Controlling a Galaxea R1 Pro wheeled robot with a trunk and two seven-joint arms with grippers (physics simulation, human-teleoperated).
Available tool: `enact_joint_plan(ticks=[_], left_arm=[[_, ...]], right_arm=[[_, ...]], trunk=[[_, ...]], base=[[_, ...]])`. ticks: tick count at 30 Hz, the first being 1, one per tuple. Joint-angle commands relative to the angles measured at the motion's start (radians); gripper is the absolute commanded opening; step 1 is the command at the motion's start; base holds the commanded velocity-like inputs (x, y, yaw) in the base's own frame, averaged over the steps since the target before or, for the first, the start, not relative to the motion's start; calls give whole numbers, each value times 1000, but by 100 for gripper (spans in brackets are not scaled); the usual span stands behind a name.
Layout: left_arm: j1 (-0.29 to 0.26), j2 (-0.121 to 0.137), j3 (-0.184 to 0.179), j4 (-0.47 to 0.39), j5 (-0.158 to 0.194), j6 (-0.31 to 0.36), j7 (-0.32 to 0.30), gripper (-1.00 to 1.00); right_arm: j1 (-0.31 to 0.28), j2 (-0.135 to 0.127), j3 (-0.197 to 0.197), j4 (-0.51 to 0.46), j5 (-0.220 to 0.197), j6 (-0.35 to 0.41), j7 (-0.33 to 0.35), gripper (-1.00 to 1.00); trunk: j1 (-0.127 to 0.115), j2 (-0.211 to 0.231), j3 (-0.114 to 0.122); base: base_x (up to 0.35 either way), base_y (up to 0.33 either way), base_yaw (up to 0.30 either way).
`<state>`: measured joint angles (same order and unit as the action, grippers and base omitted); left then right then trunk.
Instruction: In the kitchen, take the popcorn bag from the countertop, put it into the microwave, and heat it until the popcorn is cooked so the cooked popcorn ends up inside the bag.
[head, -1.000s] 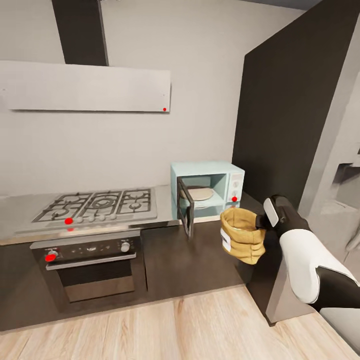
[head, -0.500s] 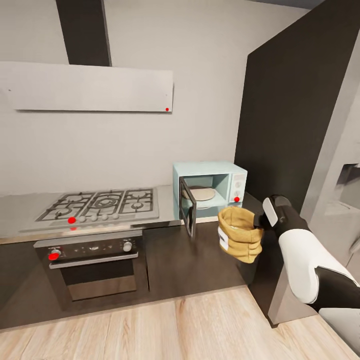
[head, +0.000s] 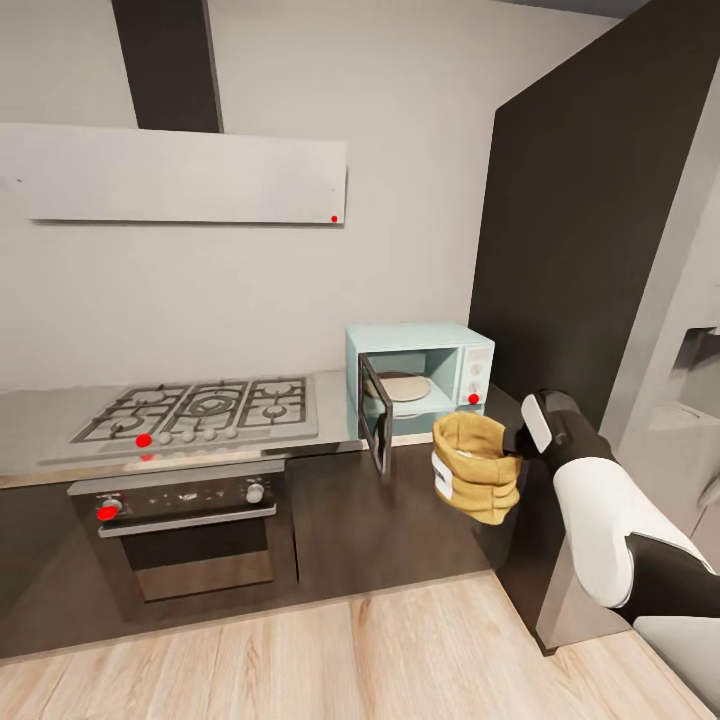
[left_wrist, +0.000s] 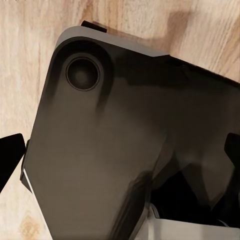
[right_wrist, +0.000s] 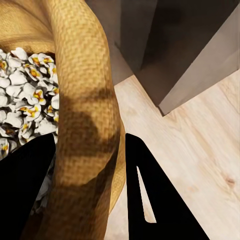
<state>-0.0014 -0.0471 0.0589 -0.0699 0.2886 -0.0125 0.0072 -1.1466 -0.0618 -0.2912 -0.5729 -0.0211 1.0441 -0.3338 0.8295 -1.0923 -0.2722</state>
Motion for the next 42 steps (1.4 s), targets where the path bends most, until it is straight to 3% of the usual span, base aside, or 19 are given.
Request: enact_joint_plan(ticks=[1, 5, 7, 10, 13, 28, 42], left_arm=[[0, 0, 5, -1, 1, -1, 1, 100], [0, 0, 4, -1, 0, -1, 1, 100], [0, 0, 4, -1, 0, -1, 1, 100], [0, 0, 4, -1, 0, -1, 1, 100], [0, 0, 4, -1, 0, -1, 1, 100], [0, 0, 5, -1, 6, 0, 2, 100], [0, 1, 5, -1, 7, 0, 2, 100]], right_arm=[[-1, 0, -1, -1, -3, 3, -4, -100], [-1, 0, 1, -2, -2, 3, -4, -100], [-1, 32, 28, -63, -2, 3, -4, -100], [-1, 60, 34, -152, -2, 3, -4, -100], [-1, 72, 36, -176, -1, 3, -6, -100], [-1, 78, 38, -179, -2, 3, -6, -100], [-1, 78, 42, -179, 7, 3, -11, -100]], trunk=[[0, -1, -1], [0, -1, -1], [0, -1, -1], [0, -1, -1], [0, -1, -1], [0, -1, -1], [0, -1, -1]], base=[[0, 0, 0], [0, 0, 0], [0, 0, 0], [0, 0, 0], [0, 0, 0], [11, 0, 0], [293, 0, 0]])
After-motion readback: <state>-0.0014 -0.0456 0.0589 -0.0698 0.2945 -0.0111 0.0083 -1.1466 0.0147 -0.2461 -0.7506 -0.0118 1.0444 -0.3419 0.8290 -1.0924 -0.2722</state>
